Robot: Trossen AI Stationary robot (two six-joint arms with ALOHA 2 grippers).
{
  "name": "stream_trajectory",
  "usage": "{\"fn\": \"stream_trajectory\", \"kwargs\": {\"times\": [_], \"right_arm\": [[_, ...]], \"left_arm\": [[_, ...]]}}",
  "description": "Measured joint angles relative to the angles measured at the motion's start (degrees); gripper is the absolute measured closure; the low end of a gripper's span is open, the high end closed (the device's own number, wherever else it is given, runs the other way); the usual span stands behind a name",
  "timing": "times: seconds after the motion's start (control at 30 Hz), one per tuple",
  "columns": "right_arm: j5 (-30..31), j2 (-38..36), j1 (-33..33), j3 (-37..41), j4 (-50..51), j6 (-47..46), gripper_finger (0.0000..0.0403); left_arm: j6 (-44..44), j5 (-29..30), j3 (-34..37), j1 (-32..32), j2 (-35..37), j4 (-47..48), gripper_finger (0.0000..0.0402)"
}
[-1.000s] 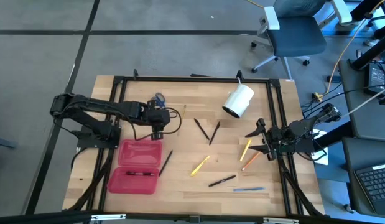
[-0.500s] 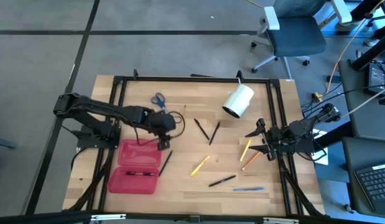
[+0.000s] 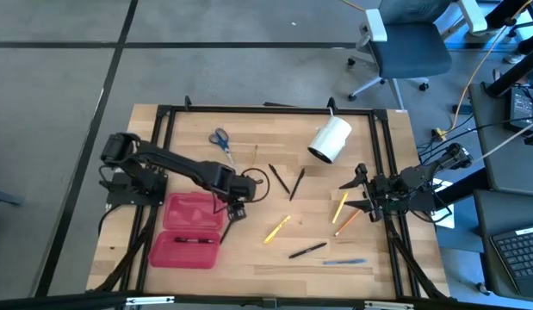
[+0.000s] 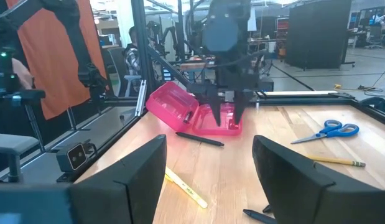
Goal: Pick & place school supplies into a supply box
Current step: Put the black pen into the red supply box
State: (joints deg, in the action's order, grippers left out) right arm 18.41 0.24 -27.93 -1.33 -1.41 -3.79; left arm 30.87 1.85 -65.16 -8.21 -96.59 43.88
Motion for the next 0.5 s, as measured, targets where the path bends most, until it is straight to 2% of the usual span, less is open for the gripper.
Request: {"fn": "stream_trajectory", "kwargs": {"times": [0.3,0.5], "right_arm": [[0.0,-0.01,-0.01,0.01,0.0,0.0,0.0161],[0.0,0.01,0.01,-0.01,0.0,-0.2,0.0161]], "left_arm": [[12.93,-0.37,-2.32,-2.33,-5.94,1.47,0.0206],[16.22,-0.3,-2.41,-3.31,-7.71,1.16,0.0206]]}}
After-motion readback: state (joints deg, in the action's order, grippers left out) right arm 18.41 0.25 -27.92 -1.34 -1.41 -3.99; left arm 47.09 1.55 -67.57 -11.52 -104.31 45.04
